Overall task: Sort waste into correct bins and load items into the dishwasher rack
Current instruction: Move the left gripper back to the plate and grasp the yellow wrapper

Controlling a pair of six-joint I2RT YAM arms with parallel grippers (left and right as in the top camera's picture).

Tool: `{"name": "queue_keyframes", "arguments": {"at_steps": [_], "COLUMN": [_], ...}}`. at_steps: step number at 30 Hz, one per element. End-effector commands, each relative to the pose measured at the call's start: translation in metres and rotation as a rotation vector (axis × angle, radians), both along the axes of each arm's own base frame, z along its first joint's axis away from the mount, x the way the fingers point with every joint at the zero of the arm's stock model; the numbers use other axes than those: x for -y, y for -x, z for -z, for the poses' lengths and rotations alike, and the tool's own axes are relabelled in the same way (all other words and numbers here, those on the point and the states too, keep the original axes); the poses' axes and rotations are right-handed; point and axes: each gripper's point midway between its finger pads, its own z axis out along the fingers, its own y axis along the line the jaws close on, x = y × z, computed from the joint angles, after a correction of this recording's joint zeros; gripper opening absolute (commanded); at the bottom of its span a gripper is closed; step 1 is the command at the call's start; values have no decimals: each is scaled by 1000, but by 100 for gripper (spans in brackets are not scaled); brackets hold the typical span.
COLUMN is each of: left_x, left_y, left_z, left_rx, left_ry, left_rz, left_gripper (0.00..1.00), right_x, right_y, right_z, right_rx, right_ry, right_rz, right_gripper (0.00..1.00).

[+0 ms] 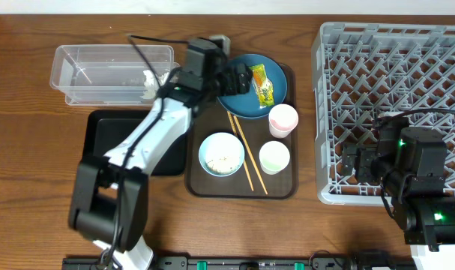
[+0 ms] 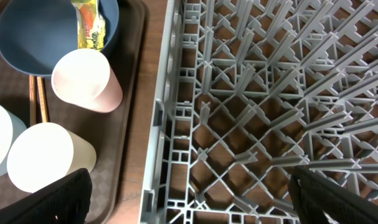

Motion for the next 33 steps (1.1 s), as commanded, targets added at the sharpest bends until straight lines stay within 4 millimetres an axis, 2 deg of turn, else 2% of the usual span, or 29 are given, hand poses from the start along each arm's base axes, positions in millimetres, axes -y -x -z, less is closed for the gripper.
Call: {"name": "queue_keyframes", "arguments": {"at_steps": [1, 5, 7, 10, 14, 18, 19, 23, 28, 33], "left_x": [-2, -3, -1, 9, 30, 50, 54, 62, 62, 60], "left_y": [-23, -35, -41, -42, -37, -35, -35, -36, -32, -30], "left_z": [-40, -58, -57, -38, -2, 26, 31, 44, 62, 73], "left_rx": [108, 103, 90, 57, 3, -17, -18, -41, -100, -147], "left_ry": [-88, -155, -161, -174, -199, -210, -210, -187, -179, -160], "left_rz": [-1, -5, -2, 17, 60, 95, 101, 81, 51, 6], "left_gripper": [88, 88, 88, 88, 89, 89, 95, 95, 95, 95], "right_x": [-2, -2, -2, -2, -2, -2, -2, -2, -2, -2], "right_y": [-1, -1, -1, -1, -1, -1, 0, 0, 0, 1], "right_z": [-9, -9, -9, -9, -9, -9, -9, -9, -9, -8], "right_rx": [22, 22, 22, 22, 22, 21, 20, 18, 17, 13], "right_ry": [-8, -8, -8, -8, -8, -8, -7, -7, -7, -7], "right_rz": [-3, -3, -3, -3, -3, -3, -3, -3, -3, -3], "right_gripper": [99, 99, 99, 99, 99, 99, 99, 99, 99, 99]}}
